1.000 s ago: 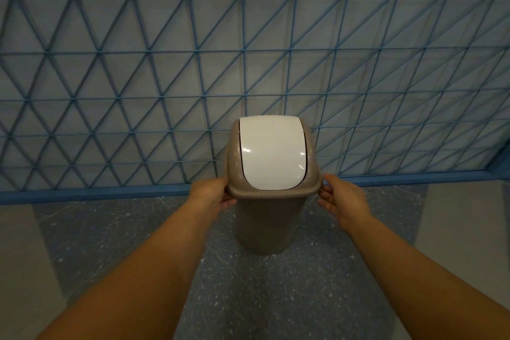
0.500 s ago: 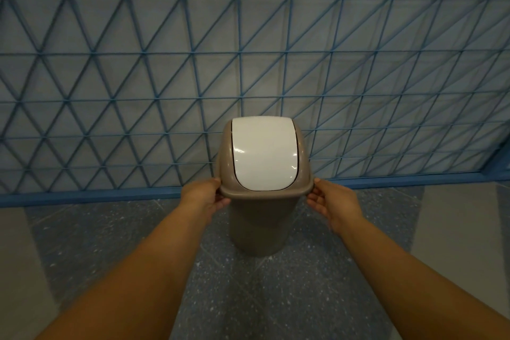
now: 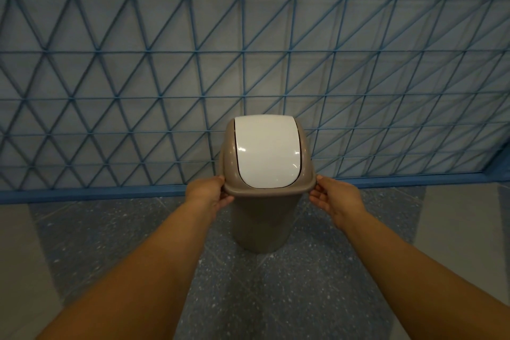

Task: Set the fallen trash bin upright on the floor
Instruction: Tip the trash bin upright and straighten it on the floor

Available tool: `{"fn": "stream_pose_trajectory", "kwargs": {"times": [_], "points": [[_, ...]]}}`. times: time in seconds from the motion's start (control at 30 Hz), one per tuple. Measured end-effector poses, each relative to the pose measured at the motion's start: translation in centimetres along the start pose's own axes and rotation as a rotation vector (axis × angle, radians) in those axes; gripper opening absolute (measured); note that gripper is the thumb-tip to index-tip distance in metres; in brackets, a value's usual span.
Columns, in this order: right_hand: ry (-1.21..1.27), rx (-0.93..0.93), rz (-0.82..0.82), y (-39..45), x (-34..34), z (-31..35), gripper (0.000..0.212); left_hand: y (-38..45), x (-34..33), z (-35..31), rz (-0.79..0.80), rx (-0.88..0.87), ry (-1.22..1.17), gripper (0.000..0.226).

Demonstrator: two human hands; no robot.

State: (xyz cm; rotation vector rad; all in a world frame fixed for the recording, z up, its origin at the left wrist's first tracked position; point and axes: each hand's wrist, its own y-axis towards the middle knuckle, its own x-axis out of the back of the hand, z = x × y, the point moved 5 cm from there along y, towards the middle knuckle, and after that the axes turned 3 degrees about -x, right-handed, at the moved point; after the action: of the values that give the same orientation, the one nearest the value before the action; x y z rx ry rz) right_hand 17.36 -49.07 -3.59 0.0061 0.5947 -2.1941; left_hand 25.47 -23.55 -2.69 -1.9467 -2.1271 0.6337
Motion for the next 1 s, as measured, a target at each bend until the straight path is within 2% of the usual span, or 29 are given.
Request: {"fn": "stream_pose_trajectory", "kwargs": {"times": [0.17, 0.4, 0.53, 0.6, 0.67, 0.73, 0.87, 0.93, 1.0], "points": [[-0.027, -0.010, 0.001, -0.4, 0.0, 0.3, 0.009, -0.1, 0.1, -0.2, -0.027, 0.006, 0.020, 0.009], [-0.055, -0.011, 0.014, -1.0, -0.2, 0.6, 0.018, -0.3, 0.1, -0.2, -0.041, 0.000, 0.019, 0.011], [-0.192, 0.081, -0.014, -1.4, -0.1, 1.5, 0.014, -1.0, 0.1, -0.7, -0.057, 0.002, 0.001, 0.020], [-0.287, 0.138, -0.016, -1.6, -0.3, 2.0, 0.023, -1.2, 0.2, -1.1, -0.064, 0.008, 0.016, 0.021], [-0.405, 0.182, -0.017, -1.7, -0.5, 2.5, 0.036, -1.4, 0.1, -1.7, -0.045, -0.013, 0.120, 0.018], [-0.519, 0.226, -0.015, -2.1, -0.7, 3.1, 0.042, -2.1, 0.0, -2.5, -0.016, -0.059, 0.250, 0.037], [-0.722, 0.367, 0.048, -4.1, -1.9, 4.4, 0.044, -4.0, -0.9, -4.0, 0.090, -0.178, 0.548, 0.043], [-0.874, 0.438, 0.111, -5.1, -2.7, 5.0, 0.045, -5.1, -1.6, -4.4, 0.201, -0.217, 0.692, 0.047], [-1.000, 0.489, 0.179, -6.2, -3.6, 5.8, 0.045, -6.0, -1.9, -4.8, 0.267, -0.275, 0.921, 0.057]]}}
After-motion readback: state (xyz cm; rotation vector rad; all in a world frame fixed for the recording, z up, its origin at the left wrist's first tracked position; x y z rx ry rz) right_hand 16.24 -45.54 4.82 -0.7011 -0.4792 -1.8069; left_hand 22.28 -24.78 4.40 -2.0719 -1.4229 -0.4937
